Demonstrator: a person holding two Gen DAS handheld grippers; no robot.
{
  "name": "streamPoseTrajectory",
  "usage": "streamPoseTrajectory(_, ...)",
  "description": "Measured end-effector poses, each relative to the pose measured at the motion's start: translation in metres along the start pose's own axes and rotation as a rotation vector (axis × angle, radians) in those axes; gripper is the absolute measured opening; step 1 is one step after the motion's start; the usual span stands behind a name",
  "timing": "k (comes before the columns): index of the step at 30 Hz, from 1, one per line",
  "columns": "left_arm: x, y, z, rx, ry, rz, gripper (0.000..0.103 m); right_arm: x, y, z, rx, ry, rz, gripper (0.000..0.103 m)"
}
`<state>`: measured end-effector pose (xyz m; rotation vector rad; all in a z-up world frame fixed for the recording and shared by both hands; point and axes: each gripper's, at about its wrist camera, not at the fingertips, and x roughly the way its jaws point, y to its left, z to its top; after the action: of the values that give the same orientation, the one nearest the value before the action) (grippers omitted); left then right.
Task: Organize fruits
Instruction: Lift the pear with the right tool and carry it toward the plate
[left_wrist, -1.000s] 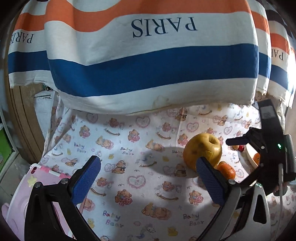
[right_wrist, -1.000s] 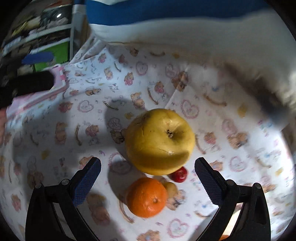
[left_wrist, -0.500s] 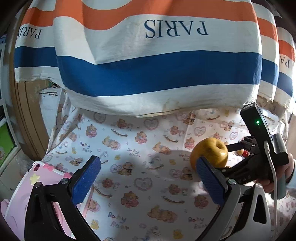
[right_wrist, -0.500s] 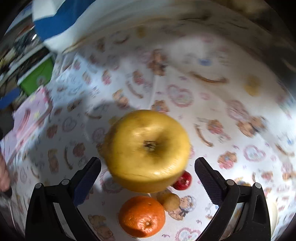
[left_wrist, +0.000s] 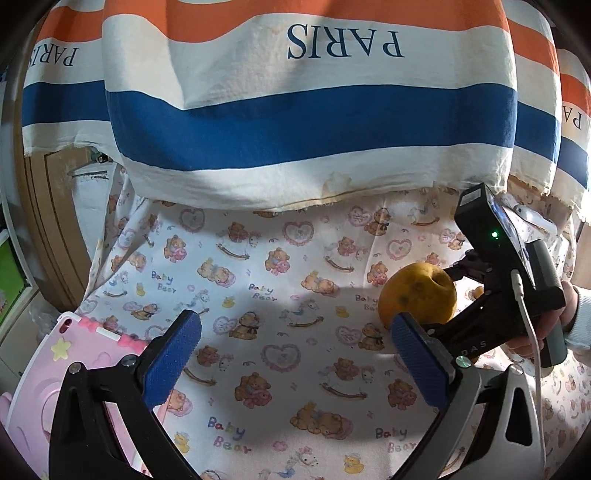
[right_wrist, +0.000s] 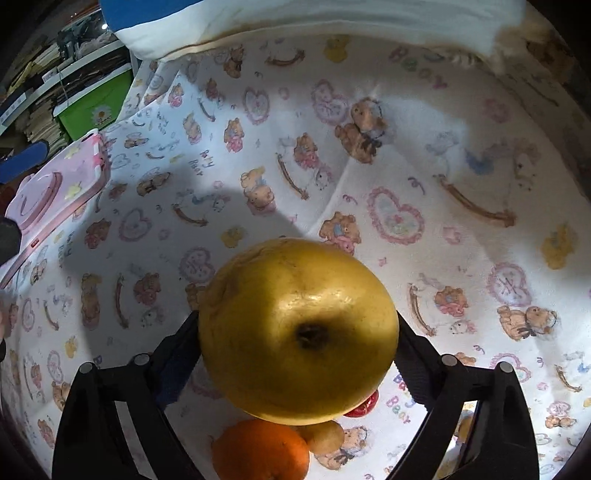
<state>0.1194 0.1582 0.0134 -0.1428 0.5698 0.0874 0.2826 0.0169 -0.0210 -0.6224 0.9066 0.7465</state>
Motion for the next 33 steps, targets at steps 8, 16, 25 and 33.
streamPoseTrajectory(8, -0.002, -0.004, 0.001, 0.008, -0.006, -0.008, 0.102, -0.014, -0.001, -0.01, 0.111, -0.064, 0.018, 0.093)
streamPoseTrajectory(16, -0.015, -0.011, 0.002, 0.043, -0.052, -0.01, 0.102, -0.105, -0.013, -0.051, 0.326, -0.289, 0.016, 0.093)
streamPoseTrajectory(25, -0.022, -0.045, -0.009, 0.125, -0.057, -0.081, 0.102, -0.163, -0.004, -0.158, 0.587, -0.453, -0.008, 0.093)
streamPoseTrajectory(33, -0.034, -0.091, -0.007, 0.196, -0.081, -0.114, 0.102, -0.19, -0.007, -0.216, 0.646, -0.495, -0.076, 0.093)
